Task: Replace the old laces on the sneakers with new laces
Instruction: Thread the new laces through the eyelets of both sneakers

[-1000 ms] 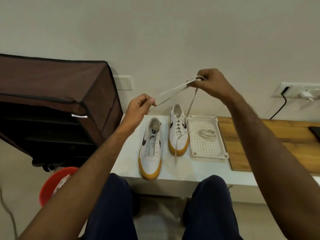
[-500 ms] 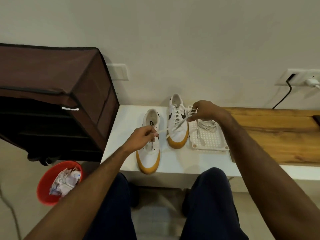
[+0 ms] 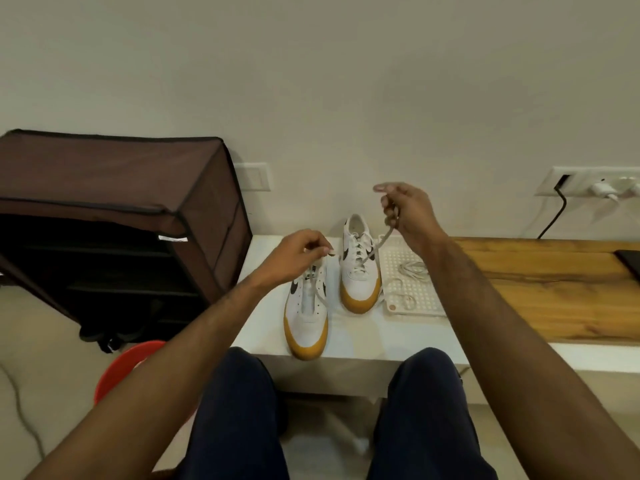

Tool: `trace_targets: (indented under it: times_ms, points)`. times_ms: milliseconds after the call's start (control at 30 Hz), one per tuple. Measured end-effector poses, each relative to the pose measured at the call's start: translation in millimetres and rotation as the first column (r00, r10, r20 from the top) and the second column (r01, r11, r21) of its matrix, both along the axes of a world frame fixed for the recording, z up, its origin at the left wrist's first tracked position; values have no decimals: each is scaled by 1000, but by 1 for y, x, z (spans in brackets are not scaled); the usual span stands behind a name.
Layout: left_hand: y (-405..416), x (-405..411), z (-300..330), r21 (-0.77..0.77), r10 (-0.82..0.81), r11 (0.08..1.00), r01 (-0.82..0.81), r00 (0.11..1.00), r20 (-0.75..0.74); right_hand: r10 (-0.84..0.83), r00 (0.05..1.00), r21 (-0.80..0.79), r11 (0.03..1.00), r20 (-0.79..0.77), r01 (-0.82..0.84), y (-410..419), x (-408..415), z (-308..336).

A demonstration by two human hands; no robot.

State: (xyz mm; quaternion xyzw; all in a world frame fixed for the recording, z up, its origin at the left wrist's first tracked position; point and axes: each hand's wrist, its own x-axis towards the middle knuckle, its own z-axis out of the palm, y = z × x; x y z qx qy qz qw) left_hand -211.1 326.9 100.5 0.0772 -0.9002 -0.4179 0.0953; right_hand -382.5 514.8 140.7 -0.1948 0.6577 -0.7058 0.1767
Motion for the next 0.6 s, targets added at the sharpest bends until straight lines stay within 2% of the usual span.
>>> trace_targets:
  times_ms: [67, 100, 133, 200, 233, 300, 400, 467, 533, 600]
  points:
    - [12, 0, -17, -125, 16, 992, -20, 999, -31, -126, 989, -212, 967, 82, 140, 2, -7, 21]
    - [17, -2, -24, -127, 36, 991, -41, 999, -40, -181, 976, -281, 937, 117, 208, 4, -12, 32]
    - [20, -4, -27, -72, 59, 996, -61, 998, -38, -223, 965, -330, 908, 135, 256, 6, -18, 42]
    - [24, -7, -32, 119, 90, 989, -90, 996, 0, -276, 957, -330, 899, 85, 288, 10, -29, 55]
    - [24, -7, -35, 190, 106, 976, -107, 994, 14, -278, 960, -270, 923, 25, 274, 9, -31, 55]
    - [18, -6, -46, 235, 164, 957, -170, 985, 44, -211, 972, -64, 977, -105, 205, 4, -26, 43]
    - [5, 7, -72, 149, 258, 950, -275, 958, 121, 28, 982, 204, 979, -189, 12, -7, -1, -4]
    - [-2, 16, -94, 74, 252, 960, -269, 950, 187, 162, 960, 375, 925, -229, -66, -16, 12, -41]
    - [-7, 25, -117, 14, 242, 967, -253, 938, 247, 348, 903, 579, 802, -252, -148, -26, 24, -77]
    - [-9, 28, -136, -22, 241, 969, -245, 931, 274, 475, 845, 699, 691, -244, -187, -36, 34, -107]
